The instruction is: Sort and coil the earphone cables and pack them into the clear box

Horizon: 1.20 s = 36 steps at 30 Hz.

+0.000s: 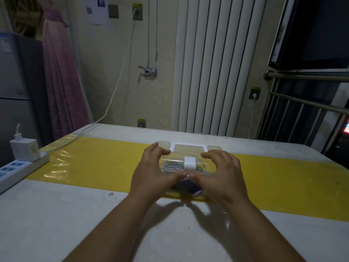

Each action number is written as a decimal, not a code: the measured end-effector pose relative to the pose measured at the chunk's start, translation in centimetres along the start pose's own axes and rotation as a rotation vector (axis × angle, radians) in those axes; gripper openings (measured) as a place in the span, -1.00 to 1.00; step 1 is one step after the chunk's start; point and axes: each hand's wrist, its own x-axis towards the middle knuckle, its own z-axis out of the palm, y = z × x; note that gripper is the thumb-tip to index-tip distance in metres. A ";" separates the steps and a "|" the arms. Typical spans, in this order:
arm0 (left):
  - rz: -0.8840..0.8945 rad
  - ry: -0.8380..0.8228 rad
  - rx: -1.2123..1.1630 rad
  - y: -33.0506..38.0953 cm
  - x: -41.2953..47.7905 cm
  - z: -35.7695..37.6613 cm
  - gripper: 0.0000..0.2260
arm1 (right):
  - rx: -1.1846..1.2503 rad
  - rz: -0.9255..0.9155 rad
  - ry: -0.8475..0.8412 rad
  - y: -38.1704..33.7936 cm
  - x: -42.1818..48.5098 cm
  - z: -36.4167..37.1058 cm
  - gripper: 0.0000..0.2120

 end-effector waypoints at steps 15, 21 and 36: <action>-0.154 0.090 -0.334 -0.9 0.6 0.8 -0.65 | 0.216 0.102 0.134 0.5 0.2 0.6 -0.74; -0.325 0.150 -0.615 -0.7 1.0 0.5 -0.78 | 0.346 0.199 0.147 0.9 0.6 0.5 -0.73; -0.316 0.170 -0.523 -0.5 0.8 0.3 -0.75 | 0.244 0.221 0.193 0.9 0.6 1.2 -0.75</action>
